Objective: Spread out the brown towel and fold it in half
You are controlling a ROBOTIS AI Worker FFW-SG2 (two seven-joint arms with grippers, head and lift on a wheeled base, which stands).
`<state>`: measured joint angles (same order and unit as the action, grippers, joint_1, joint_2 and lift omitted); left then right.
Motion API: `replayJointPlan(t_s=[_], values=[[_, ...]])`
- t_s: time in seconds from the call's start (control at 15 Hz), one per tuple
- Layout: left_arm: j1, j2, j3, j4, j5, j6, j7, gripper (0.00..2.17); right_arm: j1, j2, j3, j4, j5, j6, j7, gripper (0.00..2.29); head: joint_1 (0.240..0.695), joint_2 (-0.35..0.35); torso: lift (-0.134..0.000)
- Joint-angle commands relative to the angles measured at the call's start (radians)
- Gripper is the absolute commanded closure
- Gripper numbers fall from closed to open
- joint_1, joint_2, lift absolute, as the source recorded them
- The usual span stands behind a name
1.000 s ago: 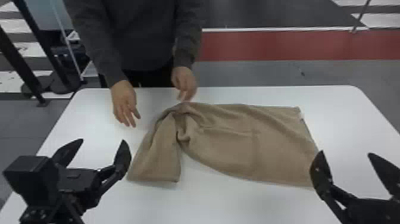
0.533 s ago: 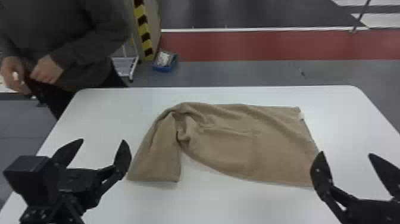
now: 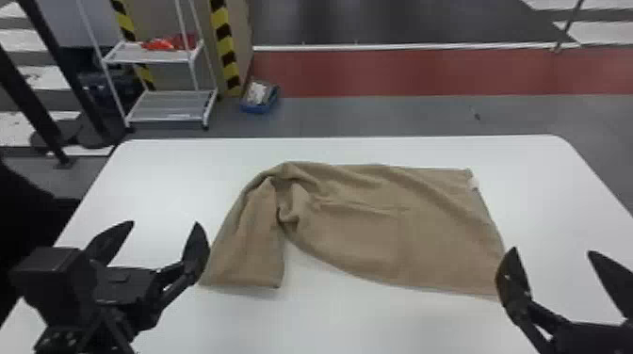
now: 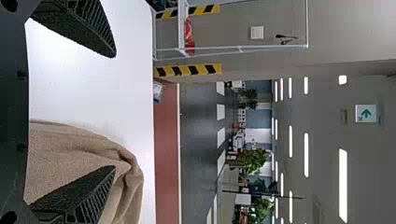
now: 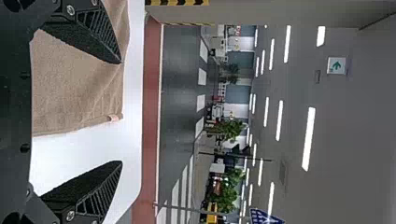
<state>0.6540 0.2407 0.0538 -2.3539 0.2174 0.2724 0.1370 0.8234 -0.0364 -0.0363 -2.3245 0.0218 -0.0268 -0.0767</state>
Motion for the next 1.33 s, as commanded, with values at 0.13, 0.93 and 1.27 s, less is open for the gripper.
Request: replayJointPlan(t_s=[0.13, 0.93, 1.27], values=[[-0.010, 0.000, -0.032, -0.001, -0.006, -0.006, -0.004, 0.01, 0.006, 0.003, -0.011, 0.004, 0.001, -0.002, 0.000, 0.11, 0.695, 0.000, -0.128], [-0.024, 0.034, -0.089, 0.033, -0.026, -0.043, -0.008, 0.01, 0.003, 0.016, 0.035, 0.025, 0.112, 0.020, 0.000, 0.11, 0.695, -0.061, -0.128], [-0.004, 0.043, -0.086, 0.030, -0.026, -0.058, -0.048, 0.01, 0.005, 0.023, 0.055, 0.017, 0.129, 0.020, 0.000, 0.11, 0.695, -0.027, -0.128]])
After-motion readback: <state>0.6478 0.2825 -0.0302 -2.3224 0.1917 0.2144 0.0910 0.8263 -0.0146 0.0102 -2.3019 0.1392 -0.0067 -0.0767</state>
